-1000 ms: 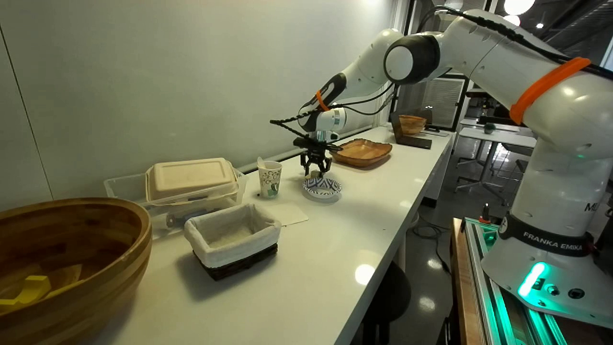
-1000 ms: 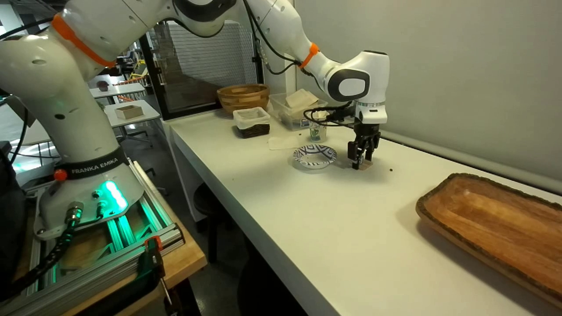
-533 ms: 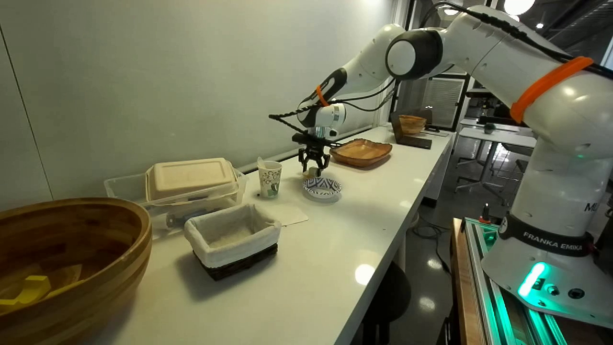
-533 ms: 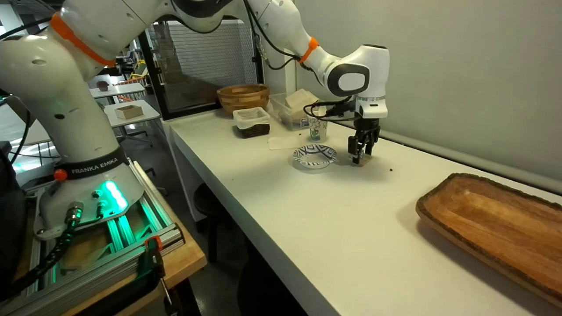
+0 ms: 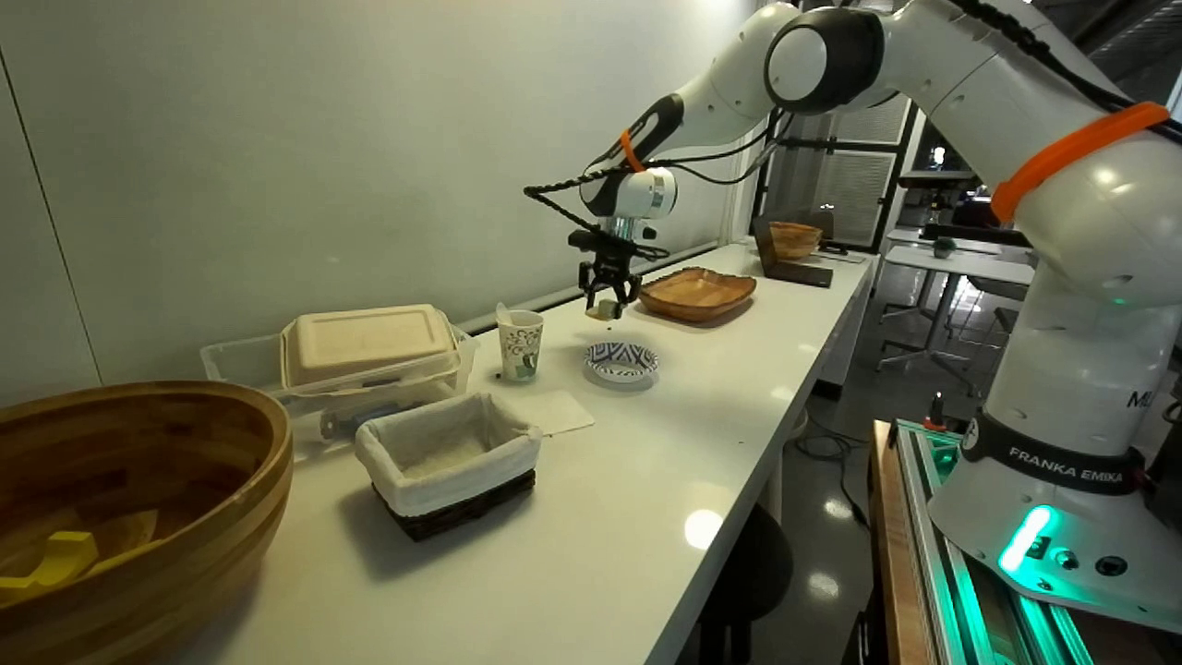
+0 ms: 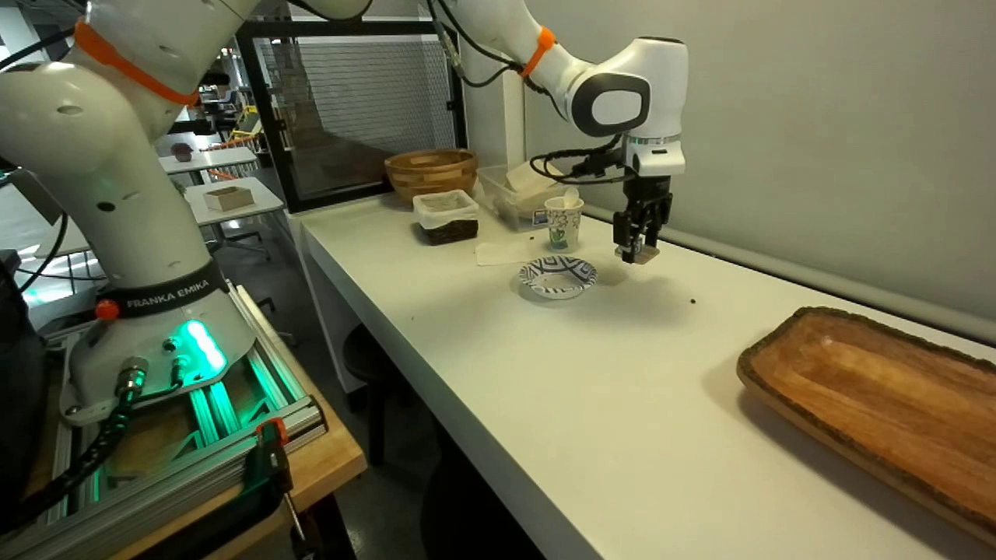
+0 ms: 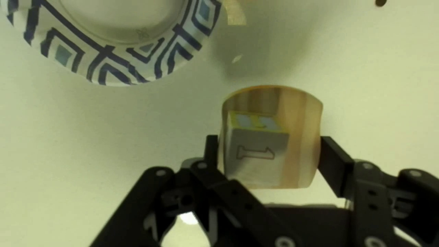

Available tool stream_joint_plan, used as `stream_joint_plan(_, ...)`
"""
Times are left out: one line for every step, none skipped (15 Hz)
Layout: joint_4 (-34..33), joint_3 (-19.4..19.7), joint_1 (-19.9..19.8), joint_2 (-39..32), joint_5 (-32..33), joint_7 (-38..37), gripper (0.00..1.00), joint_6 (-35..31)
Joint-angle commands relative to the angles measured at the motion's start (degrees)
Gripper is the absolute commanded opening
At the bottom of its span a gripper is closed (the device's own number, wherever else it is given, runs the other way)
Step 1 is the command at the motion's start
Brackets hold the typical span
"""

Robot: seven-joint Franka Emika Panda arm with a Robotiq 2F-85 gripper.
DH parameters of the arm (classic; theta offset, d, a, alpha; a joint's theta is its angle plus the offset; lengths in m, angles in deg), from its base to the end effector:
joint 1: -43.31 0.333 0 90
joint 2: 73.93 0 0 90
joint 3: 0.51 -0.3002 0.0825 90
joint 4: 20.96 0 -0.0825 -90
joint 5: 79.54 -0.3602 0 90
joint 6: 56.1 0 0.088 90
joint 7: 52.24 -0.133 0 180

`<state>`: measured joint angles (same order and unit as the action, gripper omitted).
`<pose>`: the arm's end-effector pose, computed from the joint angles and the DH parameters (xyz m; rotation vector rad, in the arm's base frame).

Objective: Put the plaque and the block in the bowl

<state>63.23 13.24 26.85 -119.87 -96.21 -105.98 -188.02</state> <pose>0.6204 -0.3178 0.1947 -2.1681 2.1845 -0.0734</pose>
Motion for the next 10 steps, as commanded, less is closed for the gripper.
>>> stream_joint_plan(6.13,-0.35,2.4,5.87,0.93,0.61,0.47,0.96)
stream_joint_plan(6.91,-0.35,3.33,6.71,1.43,0.35,0.47,1.39)
stream_joint_plan(8.1,-0.66,4.22,7.74,1.76,0.7,0.47,1.59)
stream_joint_plan(9.04,-0.93,4.94,8.52,1.94,1.17,0.47,1.54)
stream_joint_plan(9.91,-1.46,5.35,9.21,1.58,1.85,0.47,1.18)
stream_joint_plan(5.53,-1.03,4.27,5.97,0.77,0.91,0.72,1.05)
stream_joint_plan(6.45,-1.26,4.99,6.67,0.8,0.99,0.72,1.03)
stream_joint_plan(7.07,-1.41,5.43,7.17,0.81,0.99,0.72,1.03)
stream_joint_plan(7.5,-1.44,5.57,7.48,0.83,1.06,0.72,1.02)
stream_joint_plan(7.66,-1.41,5.53,7.57,0.83,1.2,0.72,1.02)
